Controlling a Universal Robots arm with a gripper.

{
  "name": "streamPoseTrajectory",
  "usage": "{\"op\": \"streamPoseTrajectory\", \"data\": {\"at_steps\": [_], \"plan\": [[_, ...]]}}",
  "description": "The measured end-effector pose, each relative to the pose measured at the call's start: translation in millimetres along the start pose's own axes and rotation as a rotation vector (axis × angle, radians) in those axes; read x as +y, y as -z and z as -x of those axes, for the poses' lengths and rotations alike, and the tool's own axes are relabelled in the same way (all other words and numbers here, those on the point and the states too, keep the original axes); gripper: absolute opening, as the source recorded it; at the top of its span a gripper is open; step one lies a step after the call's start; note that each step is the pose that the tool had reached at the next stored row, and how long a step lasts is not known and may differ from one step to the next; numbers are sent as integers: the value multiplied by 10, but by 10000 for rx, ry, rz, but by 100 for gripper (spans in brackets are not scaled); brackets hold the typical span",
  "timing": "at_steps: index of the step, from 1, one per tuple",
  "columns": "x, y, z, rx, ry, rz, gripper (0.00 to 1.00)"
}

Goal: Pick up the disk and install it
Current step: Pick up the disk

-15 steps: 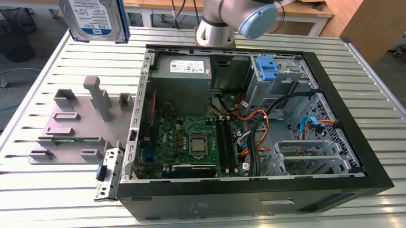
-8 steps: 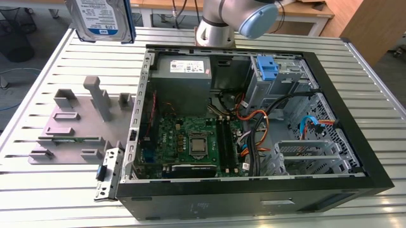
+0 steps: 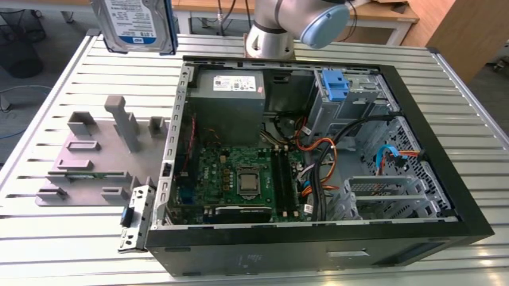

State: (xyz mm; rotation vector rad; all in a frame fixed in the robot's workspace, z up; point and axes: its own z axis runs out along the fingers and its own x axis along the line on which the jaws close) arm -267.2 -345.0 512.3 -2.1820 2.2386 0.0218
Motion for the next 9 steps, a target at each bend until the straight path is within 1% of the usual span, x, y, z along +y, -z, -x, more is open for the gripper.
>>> {"op": "streamPoseTrajectory", "data": {"at_steps": [5, 9], "plan": [[-63, 0, 2, 0, 0, 0, 35], [-96, 0, 3, 0, 0, 0, 35]]}}
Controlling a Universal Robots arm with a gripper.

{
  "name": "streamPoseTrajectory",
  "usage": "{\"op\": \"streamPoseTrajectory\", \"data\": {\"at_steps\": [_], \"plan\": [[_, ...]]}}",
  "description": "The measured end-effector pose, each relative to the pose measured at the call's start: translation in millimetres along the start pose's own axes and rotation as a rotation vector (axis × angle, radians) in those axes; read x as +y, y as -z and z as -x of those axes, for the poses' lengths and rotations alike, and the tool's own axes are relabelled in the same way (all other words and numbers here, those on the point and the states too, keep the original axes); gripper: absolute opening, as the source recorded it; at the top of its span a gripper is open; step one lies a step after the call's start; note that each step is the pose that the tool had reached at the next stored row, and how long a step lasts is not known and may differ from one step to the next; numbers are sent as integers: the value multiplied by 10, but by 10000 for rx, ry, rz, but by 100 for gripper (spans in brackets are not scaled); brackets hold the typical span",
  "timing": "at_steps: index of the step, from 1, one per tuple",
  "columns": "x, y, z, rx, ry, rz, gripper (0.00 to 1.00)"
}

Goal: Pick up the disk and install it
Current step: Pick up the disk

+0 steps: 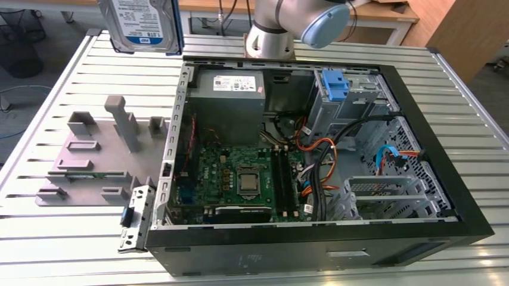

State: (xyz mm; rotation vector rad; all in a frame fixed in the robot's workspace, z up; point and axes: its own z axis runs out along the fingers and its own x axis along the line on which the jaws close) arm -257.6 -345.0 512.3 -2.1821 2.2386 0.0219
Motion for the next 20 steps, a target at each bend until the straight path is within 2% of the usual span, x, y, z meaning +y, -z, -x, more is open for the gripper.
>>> {"op": "streamPoseTrajectory", "data": {"at_steps": [11, 20], "plan": [[-14, 0, 1, 0, 1, 0, 35], [-97, 0, 2, -1, 0, 0, 35]]}}
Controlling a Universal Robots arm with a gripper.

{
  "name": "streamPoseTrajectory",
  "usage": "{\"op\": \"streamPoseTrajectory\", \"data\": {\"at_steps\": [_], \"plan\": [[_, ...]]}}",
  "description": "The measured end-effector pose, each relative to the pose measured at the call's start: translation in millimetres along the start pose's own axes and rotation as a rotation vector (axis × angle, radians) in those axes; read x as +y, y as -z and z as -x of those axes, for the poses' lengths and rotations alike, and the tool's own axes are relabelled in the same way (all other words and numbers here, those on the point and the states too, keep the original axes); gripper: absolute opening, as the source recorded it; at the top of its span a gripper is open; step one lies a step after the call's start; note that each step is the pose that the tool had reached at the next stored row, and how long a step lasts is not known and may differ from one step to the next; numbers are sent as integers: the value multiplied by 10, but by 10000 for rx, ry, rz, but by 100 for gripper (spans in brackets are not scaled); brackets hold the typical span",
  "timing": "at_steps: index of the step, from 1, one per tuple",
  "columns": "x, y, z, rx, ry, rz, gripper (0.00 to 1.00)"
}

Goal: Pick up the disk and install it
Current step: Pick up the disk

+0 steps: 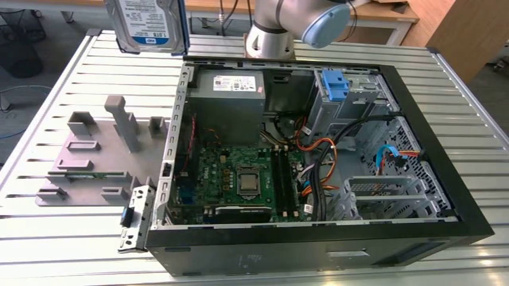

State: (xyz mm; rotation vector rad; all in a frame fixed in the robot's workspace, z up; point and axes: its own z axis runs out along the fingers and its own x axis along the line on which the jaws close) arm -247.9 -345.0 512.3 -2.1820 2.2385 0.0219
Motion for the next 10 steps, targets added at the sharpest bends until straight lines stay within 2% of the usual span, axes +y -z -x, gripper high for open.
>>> {"op": "streamPoseTrajectory", "data": {"at_steps": [10], "plan": [[-163, 0, 4, 1, 0, 0, 35]]}}
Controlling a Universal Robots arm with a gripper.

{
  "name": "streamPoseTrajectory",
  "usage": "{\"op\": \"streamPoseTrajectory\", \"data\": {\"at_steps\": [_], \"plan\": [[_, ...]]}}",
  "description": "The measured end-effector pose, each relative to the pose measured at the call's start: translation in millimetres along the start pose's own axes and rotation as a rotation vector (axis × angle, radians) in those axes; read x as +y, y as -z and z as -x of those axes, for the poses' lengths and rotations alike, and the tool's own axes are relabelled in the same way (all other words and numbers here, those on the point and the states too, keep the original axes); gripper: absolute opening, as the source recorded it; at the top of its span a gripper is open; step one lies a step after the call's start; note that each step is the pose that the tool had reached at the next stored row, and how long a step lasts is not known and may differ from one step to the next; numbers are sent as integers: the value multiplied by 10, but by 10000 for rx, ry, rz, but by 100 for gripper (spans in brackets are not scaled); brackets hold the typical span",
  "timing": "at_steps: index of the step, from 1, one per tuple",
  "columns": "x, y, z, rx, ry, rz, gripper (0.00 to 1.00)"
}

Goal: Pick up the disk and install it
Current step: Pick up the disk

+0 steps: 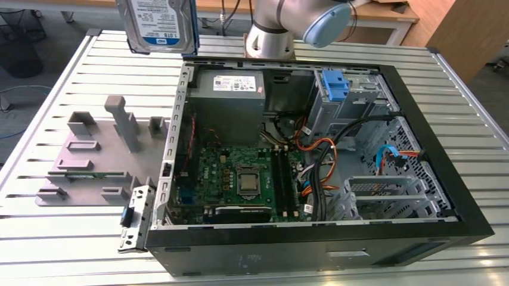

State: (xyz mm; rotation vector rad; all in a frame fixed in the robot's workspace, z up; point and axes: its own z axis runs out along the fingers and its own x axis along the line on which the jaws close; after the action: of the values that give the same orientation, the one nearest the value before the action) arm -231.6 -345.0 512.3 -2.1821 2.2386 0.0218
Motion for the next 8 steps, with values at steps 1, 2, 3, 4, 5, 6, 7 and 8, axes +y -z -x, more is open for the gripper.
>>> {"op": "streamPoseTrajectory", "data": {"at_steps": [1, 2, 3, 4, 5, 6, 7, 8], "plan": [[-11, 0, 0, 0, 0, 0, 35], [-23, 0, 1, 0, 0, 0, 35], [-34, 0, 1, 0, 0, -1, 35], [-45, 0, 1, 0, 0, 0, 35], [-57, 0, 1, 0, 0, 0, 35], [-68, 0, 2, 0, 0, 0, 35], [-80, 0, 2, 0, 0, 0, 35], [-92, -1, 2, -1, 0, -1, 35]]}}
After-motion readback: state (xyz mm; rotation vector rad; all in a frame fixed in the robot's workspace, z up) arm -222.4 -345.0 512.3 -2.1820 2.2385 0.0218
